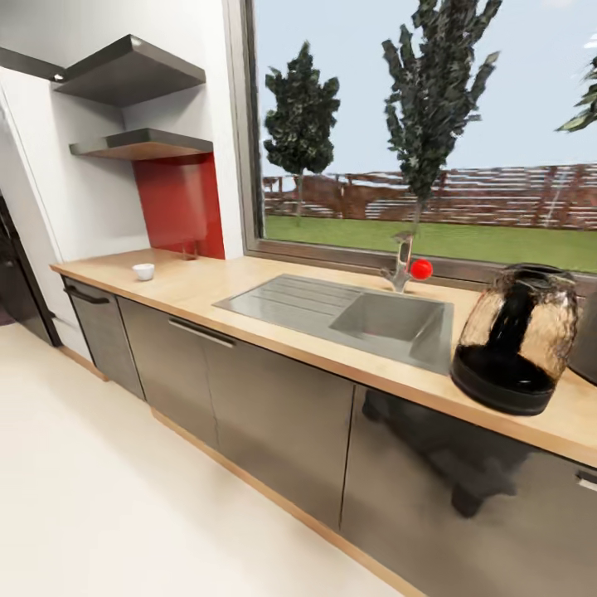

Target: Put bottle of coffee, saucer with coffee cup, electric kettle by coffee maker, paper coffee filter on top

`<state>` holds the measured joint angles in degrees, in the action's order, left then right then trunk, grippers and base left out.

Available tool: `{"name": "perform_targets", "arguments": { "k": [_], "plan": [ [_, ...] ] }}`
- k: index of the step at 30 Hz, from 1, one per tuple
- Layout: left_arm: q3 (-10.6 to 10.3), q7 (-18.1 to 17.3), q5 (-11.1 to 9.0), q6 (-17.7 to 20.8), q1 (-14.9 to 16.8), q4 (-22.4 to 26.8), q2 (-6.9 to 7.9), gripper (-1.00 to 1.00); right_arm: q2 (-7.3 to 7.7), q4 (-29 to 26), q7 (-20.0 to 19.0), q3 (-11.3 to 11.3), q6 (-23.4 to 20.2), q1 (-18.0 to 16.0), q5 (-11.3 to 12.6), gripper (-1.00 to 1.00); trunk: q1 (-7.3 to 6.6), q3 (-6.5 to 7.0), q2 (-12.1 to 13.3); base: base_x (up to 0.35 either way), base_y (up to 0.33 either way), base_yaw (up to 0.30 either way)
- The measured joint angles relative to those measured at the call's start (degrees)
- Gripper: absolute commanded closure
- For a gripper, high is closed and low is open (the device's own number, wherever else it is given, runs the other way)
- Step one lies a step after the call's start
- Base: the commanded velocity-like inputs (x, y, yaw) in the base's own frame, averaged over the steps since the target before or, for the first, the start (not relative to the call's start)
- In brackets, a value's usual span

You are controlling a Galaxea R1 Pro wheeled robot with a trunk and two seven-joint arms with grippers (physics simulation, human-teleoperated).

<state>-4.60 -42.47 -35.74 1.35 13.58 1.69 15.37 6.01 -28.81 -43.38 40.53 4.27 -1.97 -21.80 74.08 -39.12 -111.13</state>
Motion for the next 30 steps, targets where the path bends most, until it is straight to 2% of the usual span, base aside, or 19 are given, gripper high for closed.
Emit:
{"name": "perform_targets", "arguments": {
  "k": [18,26,27,30],
  "plan": [
    [-0.02,0.00,0.00,0.00,0.00,0.00,0.00,-1.00,0.00,0.01,0.02,0.00,0.05,0.00,0.00,-1.00,0.01,0.00,0.00,0.192,0.259,0.270],
    [-0.02,0.00,0.01,0.00,0.02,-0.02,-0.01,-1.00,0.00,-0.01,-0.13,0.00,-0.01,0.01,-0.05,-1.00,0.00,0.00,0.00,0.208,0.254,0.086],
    [-0.02,0.00,0.01,0.00,0.02,-0.02,-0.01,-1.00,0.00,-0.01,-0.14,0.00,0.00,0.01,-0.18,-1.00,0.00,0.00,0.00,0.240,0.236,0.015],
    [-0.02,0.00,0.01,0.00,0.02,-0.02,-0.01,-1.00,0.00,-0.01,-0.16,-0.01,0.03,0.00,-2.59,-1.00,0.00,0.00,0.00,0.244,0.233,0.008]
  ]
}}
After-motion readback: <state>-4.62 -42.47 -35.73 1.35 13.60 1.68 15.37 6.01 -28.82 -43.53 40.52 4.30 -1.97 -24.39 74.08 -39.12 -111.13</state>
